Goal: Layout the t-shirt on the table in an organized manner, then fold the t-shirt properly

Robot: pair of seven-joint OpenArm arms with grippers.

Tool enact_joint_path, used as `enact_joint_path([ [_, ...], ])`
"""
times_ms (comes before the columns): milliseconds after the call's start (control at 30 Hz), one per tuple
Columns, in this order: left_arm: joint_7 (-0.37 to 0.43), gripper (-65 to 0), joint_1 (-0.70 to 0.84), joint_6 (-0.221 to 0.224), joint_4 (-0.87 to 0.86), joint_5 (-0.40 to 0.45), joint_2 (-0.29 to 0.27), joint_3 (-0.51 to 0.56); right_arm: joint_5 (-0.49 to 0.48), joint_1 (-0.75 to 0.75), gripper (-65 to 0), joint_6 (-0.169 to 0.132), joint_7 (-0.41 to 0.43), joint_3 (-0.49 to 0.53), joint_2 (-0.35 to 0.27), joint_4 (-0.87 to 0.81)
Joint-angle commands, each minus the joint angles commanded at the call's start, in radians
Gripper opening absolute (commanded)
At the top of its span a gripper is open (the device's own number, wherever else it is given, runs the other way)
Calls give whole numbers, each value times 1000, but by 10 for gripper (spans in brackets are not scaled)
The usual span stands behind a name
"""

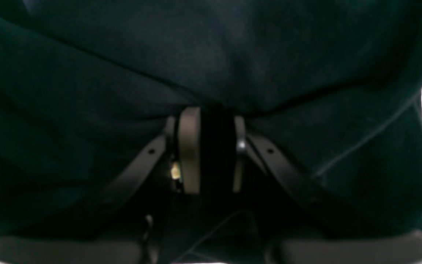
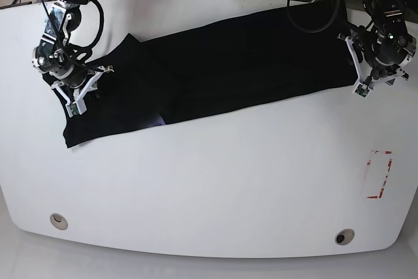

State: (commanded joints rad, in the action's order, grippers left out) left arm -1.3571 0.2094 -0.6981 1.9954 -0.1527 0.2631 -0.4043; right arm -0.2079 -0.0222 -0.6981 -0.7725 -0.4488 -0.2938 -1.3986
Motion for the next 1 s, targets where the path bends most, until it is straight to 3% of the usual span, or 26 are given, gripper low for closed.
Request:
enact_joint_path([
  [567, 2, -307, 38, 0, 5, -2, 0, 0, 0, -2, -534, 0, -23, 0, 20, -48],
  [767, 52, -460, 25, 0, 3, -2, 0, 9, 9, -2, -534, 0, -23, 0, 40, -49],
  [867, 52, -408, 21, 0, 2, -26, 0, 49, 9, -2, -534, 0, -23, 0, 40, -46],
  [1000, 38, -279, 21, 0, 2, -133, 0, 75, 9, -2, -534, 0, -23, 0, 44, -48],
])
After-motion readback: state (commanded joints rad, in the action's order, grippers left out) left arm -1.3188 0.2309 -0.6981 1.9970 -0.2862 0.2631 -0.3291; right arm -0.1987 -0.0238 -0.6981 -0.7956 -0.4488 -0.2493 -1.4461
